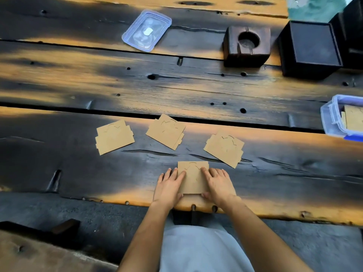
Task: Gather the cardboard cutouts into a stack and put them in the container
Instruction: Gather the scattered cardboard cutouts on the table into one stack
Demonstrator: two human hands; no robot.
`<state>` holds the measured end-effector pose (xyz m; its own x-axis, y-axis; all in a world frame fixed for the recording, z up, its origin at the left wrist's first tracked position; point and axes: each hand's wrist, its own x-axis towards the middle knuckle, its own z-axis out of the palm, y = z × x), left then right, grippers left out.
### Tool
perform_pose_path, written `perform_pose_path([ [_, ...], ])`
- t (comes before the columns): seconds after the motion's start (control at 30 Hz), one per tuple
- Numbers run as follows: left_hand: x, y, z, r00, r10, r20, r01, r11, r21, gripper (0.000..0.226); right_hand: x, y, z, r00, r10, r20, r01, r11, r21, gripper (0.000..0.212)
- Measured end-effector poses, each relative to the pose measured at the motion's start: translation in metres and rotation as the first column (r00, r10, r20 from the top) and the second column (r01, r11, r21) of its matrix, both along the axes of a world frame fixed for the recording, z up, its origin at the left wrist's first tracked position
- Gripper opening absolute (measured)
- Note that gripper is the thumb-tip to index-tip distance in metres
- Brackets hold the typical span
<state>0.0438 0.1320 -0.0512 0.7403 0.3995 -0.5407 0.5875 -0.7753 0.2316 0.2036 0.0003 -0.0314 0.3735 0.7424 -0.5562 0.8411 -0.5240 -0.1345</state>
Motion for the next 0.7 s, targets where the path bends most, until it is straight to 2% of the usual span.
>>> perform_pose_path([
  [0.3,0.016,-0.018,-0.002,0.998,-0.016,-0.058,0.019,0.998,0.053,0.061,0.008,-0.017,-0.015,1.0,-0.004,-0.025,0.004,1.0,-0.017,0.09],
  [0.5,0.013,-0.019,-0.006,1.0,-0.007,-0.029,0.007,1.0,0.009,0.063,0.01,-0.019,-0.02,0.998,0.004,-0.06,-0.006,1.0,-0.022,0.089],
  [0.7,0.01,-0.014,-0.008,0.998,-0.028,-0.054,0.028,1.0,-0.002,0.068,0.011,-0.013,-0.02,0.998,0.03,-0.053,-0.03,0.999,-0.018,0.08],
])
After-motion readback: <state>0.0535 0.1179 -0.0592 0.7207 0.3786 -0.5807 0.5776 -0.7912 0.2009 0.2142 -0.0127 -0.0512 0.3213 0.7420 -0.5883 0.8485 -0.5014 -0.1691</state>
